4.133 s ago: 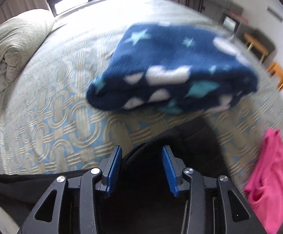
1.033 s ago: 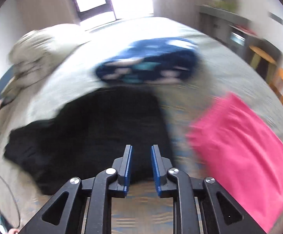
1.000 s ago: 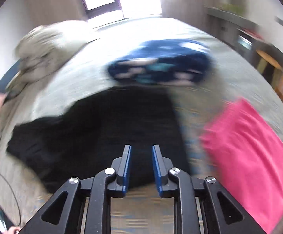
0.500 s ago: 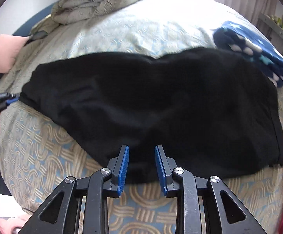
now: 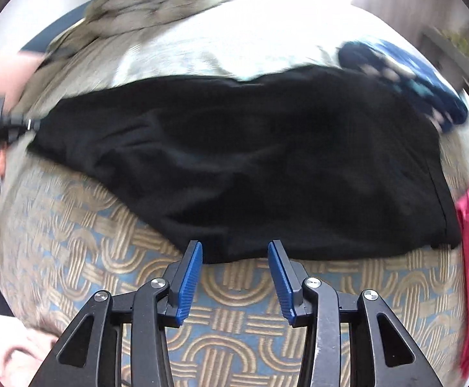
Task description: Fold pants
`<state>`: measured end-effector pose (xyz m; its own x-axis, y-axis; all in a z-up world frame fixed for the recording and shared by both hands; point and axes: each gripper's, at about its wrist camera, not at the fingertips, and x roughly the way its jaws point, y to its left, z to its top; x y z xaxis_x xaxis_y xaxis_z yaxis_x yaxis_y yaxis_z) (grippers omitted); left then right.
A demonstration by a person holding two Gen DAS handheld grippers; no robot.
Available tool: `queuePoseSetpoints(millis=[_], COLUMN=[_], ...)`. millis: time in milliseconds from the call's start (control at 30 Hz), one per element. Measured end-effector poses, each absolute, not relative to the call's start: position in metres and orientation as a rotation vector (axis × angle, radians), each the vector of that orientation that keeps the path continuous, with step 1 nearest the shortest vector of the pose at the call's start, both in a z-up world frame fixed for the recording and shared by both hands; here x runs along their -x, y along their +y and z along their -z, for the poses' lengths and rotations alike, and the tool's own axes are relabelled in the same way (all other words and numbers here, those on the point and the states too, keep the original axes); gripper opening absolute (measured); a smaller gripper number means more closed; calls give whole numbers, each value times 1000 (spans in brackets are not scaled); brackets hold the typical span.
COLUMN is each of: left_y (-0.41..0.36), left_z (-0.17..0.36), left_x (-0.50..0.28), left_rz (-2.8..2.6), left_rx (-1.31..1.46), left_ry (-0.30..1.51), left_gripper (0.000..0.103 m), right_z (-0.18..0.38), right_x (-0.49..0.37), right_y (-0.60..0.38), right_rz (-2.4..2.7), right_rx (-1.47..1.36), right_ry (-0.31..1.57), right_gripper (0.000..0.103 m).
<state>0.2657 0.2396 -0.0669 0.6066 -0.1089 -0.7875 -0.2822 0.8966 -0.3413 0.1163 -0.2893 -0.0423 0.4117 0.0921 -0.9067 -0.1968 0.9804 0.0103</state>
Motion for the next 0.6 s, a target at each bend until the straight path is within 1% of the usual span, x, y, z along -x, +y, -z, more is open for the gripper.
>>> queuePoseSetpoints(millis=[67,133,233,267,300,333,500,600], left_y=[244,247,251,252,253,254,250,251], left_z=[60,59,71,77,81,84,71,89], left_x=[-260,-256,-259,-260,-260,-259,-246,-253], left_rz=[-108,-103,-110,-114,-118,-123,-82,-140], left_rx=[462,448,452,456,462,472,465,415], left_ry=[909,903,943,959,972,982,903,966], left_gripper=[3,3,3,3,3,3,4,5], right_z=[47,55,71,78,81,81,41,40], right_x=[-119,-123,-140,-147,-151,-156,-143,-138], right_y=[-267,-247,-230,-229,-229,-232,-248,-260], right_rz=[-238,-264,-233,-226,-223,-224,-289,-347], right_rx=[190,269,342,335,323,290,184,129], right_ry=[1127,1128,1138,1161,1177,1188,1143,1180], right_gripper=[52,52,52,37,18,4,2,2])
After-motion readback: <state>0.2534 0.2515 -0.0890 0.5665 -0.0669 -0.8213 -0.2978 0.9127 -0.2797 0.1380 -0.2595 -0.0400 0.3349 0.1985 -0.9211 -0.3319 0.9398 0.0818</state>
